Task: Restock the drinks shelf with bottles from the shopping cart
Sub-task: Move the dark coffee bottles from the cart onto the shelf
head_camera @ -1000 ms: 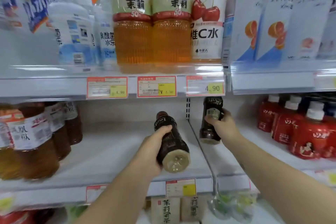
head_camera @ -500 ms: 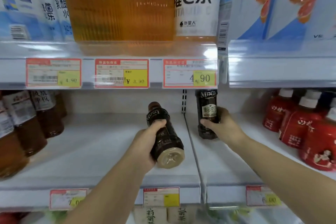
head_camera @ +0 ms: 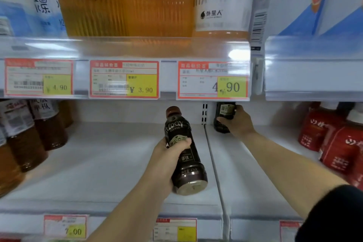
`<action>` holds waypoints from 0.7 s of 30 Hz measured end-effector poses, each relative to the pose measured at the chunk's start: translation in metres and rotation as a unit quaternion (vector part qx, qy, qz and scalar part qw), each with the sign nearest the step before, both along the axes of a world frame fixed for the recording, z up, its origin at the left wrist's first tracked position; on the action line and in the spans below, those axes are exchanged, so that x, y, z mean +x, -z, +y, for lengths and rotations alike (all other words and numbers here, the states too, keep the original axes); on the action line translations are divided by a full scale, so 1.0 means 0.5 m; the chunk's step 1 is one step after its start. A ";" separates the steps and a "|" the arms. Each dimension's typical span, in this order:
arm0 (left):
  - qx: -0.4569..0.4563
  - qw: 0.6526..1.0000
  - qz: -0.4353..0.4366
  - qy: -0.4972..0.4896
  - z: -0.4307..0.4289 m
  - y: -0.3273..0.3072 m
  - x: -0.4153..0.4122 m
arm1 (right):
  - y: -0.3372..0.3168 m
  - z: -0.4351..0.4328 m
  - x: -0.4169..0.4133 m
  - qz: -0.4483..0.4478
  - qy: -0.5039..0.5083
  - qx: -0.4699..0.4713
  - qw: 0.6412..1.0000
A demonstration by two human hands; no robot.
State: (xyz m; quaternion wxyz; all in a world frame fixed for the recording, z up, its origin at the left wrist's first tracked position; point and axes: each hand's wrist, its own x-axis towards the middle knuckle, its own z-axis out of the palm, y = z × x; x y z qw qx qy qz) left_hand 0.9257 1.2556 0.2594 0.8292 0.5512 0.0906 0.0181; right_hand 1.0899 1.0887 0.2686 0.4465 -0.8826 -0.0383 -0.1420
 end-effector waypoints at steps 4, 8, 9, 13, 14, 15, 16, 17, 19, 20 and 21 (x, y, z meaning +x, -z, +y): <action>-0.003 1.000 -0.006 -0.014 -0.007 -0.001 0.003 | -0.001 -0.004 -0.008 0.050 -0.019 0.005 0.999; -0.010 1.000 -0.016 -0.020 -0.017 -0.013 -0.005 | -0.026 -0.019 -0.125 0.050 -0.054 0.103 0.992; -0.016 0.999 -0.022 -0.023 -0.022 -0.018 -0.007 | -0.030 -0.024 -0.166 0.069 -0.117 0.142 0.980; -0.017 0.998 -0.047 -0.022 -0.058 -0.034 -0.011 | -0.045 -0.025 -0.299 0.221 -0.326 0.143 0.908; -0.005 0.998 -0.051 -0.019 -0.070 -0.036 -0.011 | -0.040 -0.023 -0.305 0.221 -0.330 0.137 0.908; 0.008 0.998 -0.054 -0.012 -0.082 -0.040 -0.012 | -0.039 -0.021 -0.308 0.212 -0.315 0.134 0.915; 0.023 0.998 -0.056 0.001 -0.091 -0.044 -0.011 | -0.036 -0.022 -0.304 0.199 -0.295 0.138 0.924; 0.037 0.997 -0.056 0.021 -0.098 -0.050 -0.010 | -0.034 -0.027 -0.301 0.192 -0.273 0.151 0.931; 0.066 0.993 -0.057 0.078 -0.102 -0.063 -0.008 | -0.030 -0.050 -0.297 0.196 -0.254 0.191 0.928; 0.095 0.989 -0.057 0.101 -0.097 -0.065 -0.005 | -0.026 -0.066 -0.292 0.202 -0.247 0.214 0.923; 0.151 0.980 -0.062 0.113 -0.088 -0.066 -0.002 | -0.026 -0.081 -0.291 0.208 -0.238 0.237 0.919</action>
